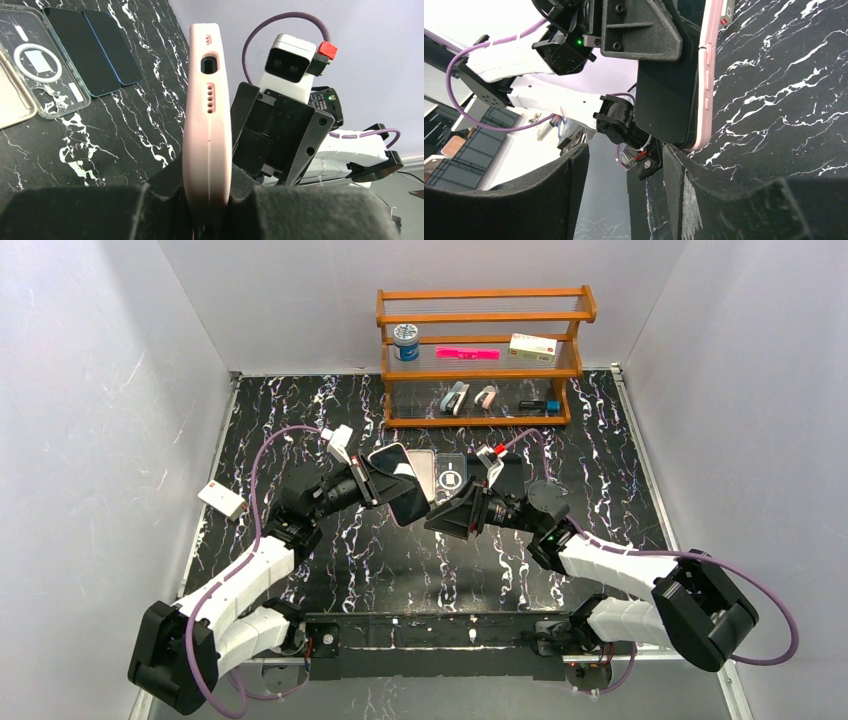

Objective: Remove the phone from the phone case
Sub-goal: Remove the phone case from the phone.

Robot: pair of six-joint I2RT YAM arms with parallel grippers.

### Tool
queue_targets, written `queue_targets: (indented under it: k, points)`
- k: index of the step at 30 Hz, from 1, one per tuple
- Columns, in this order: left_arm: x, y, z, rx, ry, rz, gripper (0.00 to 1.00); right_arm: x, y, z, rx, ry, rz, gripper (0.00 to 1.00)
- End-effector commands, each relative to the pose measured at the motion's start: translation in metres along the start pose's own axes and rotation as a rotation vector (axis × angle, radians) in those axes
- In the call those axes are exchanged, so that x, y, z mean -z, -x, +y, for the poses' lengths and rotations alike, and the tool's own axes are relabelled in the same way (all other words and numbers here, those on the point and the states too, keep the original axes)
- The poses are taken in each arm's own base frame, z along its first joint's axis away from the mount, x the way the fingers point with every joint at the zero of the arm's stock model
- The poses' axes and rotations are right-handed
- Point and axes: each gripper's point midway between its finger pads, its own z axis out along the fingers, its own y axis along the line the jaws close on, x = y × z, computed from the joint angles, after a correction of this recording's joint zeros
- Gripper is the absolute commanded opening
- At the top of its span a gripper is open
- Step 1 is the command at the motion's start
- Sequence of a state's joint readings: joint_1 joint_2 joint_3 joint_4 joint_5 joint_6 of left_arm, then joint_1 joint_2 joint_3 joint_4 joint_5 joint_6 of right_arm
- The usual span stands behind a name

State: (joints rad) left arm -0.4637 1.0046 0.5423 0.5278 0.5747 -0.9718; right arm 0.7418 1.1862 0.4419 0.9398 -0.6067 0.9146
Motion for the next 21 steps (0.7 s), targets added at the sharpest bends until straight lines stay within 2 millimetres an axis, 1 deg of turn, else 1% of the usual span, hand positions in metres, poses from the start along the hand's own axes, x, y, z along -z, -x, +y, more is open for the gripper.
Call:
queue_targets:
  k: [1,8,11,18,21]
  points:
    - [0.005,0.006,-0.035,-0.031,-0.139,-0.017,0.0,-0.005,0.013,0.012,0.031,0.052,-0.048,0.64]
    - [0.007,0.007,-0.042,-0.017,-0.169,-0.026,0.0,-0.006,0.01,0.001,0.009,0.02,-0.053,0.63]
    - [0.008,0.009,-0.043,-0.023,-0.168,-0.043,0.0,-0.003,0.009,0.002,-0.002,0.021,-0.061,0.62]
    - [0.007,0.012,-0.039,-0.02,-0.154,-0.062,0.0,0.005,0.013,-0.003,0.003,-0.043,-0.108,0.62]
    - [0.007,0.013,-0.04,-0.022,-0.155,-0.064,0.0,0.006,0.015,-0.001,0.013,-0.046,-0.111,0.63]
